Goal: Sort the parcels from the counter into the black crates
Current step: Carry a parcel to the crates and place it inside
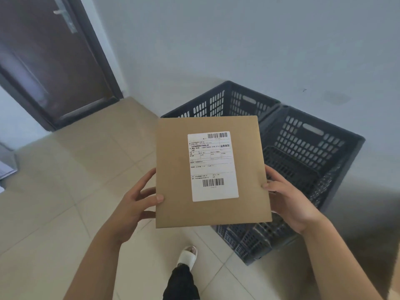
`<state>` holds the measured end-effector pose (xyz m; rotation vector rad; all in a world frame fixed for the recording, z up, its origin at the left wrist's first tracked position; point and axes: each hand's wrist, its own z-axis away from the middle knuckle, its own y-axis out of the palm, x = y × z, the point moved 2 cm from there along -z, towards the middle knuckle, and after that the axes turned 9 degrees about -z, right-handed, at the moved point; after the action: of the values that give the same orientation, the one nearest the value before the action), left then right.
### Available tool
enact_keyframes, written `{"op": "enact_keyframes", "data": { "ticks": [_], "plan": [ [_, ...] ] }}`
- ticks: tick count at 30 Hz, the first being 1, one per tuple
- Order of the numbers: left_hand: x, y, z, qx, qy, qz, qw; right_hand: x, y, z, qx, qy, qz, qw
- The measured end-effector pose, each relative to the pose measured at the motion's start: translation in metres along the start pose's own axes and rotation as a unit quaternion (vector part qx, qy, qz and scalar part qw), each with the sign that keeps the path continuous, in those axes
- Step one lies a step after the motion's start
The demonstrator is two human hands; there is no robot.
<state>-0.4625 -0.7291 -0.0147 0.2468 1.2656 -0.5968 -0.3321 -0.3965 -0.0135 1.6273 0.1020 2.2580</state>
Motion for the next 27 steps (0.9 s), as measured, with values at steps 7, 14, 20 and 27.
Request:
{"op": "enact_keyframes", "data": {
  "ticks": [7,14,20,27],
  "plan": [
    [-0.041,-0.049,-0.140,0.087,0.001,-0.014,0.996,0.037,0.019,-0.073,-0.139,-0.020,-0.032,0.990],
    [-0.080,-0.043,-0.258,0.126,0.000,-0.004,0.992,0.039,0.027,-0.109,-0.411,-0.037,-0.197,0.889],
    [-0.107,0.040,-0.305,0.151,-0.022,0.025,0.988,0.028,0.043,-0.126,-0.433,0.005,-0.419,0.798],
    [-0.124,0.133,-0.317,0.220,-0.021,-0.029,0.975,0.036,0.018,-0.152,-0.415,-0.034,-0.550,0.724]
  ]
}}
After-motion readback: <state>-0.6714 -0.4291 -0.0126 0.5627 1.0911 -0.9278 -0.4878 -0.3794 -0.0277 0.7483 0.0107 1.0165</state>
